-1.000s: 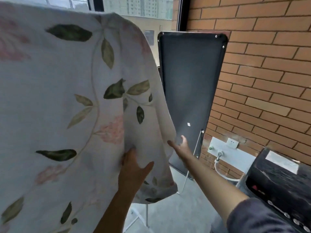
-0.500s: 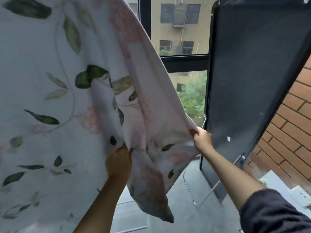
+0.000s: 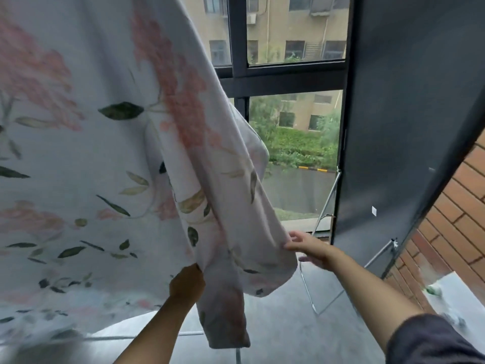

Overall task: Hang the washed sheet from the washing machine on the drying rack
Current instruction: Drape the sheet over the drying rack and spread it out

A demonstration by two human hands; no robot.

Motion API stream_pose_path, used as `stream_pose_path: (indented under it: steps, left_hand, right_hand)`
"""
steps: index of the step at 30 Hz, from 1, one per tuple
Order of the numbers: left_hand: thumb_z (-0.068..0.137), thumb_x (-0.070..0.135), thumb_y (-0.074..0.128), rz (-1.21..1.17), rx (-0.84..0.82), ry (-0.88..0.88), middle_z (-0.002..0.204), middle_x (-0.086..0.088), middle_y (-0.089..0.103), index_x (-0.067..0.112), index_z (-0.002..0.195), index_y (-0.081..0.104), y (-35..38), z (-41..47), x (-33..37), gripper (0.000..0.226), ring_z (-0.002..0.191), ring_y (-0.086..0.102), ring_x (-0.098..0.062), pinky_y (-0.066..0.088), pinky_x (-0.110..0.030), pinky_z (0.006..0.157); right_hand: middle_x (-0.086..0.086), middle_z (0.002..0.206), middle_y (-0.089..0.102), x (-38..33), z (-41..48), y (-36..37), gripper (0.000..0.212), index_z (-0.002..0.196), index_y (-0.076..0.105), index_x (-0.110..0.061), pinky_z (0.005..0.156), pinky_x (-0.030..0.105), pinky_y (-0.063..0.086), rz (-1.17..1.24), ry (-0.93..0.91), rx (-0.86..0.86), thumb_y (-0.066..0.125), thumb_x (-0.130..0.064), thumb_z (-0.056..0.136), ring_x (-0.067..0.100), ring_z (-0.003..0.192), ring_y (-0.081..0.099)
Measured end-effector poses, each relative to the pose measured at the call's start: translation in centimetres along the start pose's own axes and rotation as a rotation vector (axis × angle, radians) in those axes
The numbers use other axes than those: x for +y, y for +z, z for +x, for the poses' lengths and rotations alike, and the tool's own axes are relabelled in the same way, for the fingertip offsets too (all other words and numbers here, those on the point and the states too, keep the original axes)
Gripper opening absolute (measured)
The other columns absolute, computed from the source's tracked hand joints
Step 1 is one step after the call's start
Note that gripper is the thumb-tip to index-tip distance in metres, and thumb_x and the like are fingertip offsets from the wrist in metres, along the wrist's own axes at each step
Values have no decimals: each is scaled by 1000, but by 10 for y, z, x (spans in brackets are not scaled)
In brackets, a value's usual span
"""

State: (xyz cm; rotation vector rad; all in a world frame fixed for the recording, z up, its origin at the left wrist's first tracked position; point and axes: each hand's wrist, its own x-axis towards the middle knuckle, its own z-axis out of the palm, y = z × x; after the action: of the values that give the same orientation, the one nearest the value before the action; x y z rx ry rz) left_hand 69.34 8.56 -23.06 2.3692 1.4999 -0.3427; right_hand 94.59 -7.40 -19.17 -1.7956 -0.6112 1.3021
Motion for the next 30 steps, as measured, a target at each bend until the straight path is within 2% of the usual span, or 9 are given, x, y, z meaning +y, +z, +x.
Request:
stream_pose_path:
  steps: [5, 7, 10, 13, 17, 20, 22, 26, 30]
  left_hand:
    - [88, 26, 51, -342, 26, -17, 114, -13, 63, 16, 117, 53, -43, -9, 6, 31, 105, 61, -33, 51, -37, 85]
    - [87, 32, 58, -479, 95, 29, 100, -9, 62, 14, 115, 47, -68, -18, 15, 35, 97, 62, -30, 50, -35, 77]
    - [89, 39, 57, -651, 332, 88, 90, -6, 59, 14, 119, 43, -113, -37, 31, 42, 85, 60, -29, 40, -30, 70]
    - [90, 39, 56, -774, 532, 166, 80, 5, 58, 16, 107, 47, -162, -55, 46, 30, 73, 56, -20, 39, -27, 56]
    - [89, 44, 55, -691, 686, 301, 75, 13, 53, 18, 95, 45, -213, -72, 64, 28, 70, 51, -12, 37, -28, 60]
    - [86, 52, 54, -538, 801, 322, 80, 7, 58, 20, 96, 48, -245, -75, 75, 34, 75, 57, -20, 42, -31, 65]
    - [85, 43, 58, -424, 945, 310, 87, 0, 63, 15, 99, 53, -270, -71, 75, 32, 84, 61, -30, 44, -34, 69]
    - [84, 36, 56, -200, 1154, 385, 104, -18, 63, 7, 107, 53, -319, -62, 69, 37, 96, 58, -39, 46, -44, 79]
    - [82, 38, 57, 39, 1304, 450, 137, -19, 38, 9, 127, 41, -348, -63, 63, 56, 128, 35, -35, 33, -47, 99]
  right_hand:
    - [13, 106, 69, -52, 18, 6, 35, 115, 47, -29, 80, 39, 51, 658, -72, -244, 50, -51, 88, 26, 88, 68]
    - [11, 105, 68, -67, 15, 16, 52, 120, 52, -21, 82, 36, 52, 659, -97, -370, 65, -49, 79, 24, 89, 68]
    - [7, 95, 70, -70, 7, 37, 42, 112, 60, -9, 77, 30, 55, 412, -157, -595, 71, -24, 75, 18, 82, 68]
    - [8, 110, 68, -85, 1, 44, 45, 117, 63, -12, 86, 32, 53, 504, -320, -719, 75, -24, 75, 20, 97, 66]
    - [8, 109, 69, -123, -1, 35, 46, 117, 66, -14, 89, 33, 52, 745, -287, -548, 59, -44, 83, 21, 99, 66]
    - [9, 94, 72, -145, -9, 29, 37, 102, 73, -7, 84, 32, 53, 774, -365, -406, 48, -31, 87, 22, 91, 68]
    - [10, 86, 73, -168, -21, 19, 33, 87, 76, -6, 80, 33, 55, 880, -504, -323, 47, -22, 84, 22, 82, 70]
    - [17, 102, 69, -221, -43, -34, 38, 108, 66, -1, 87, 37, 55, 1056, -791, -123, 48, -27, 86, 26, 98, 66]
    - [22, 112, 64, -260, -54, -93, 43, 124, 56, 3, 82, 37, 55, 1002, -831, 178, 48, -27, 93, 31, 102, 64]
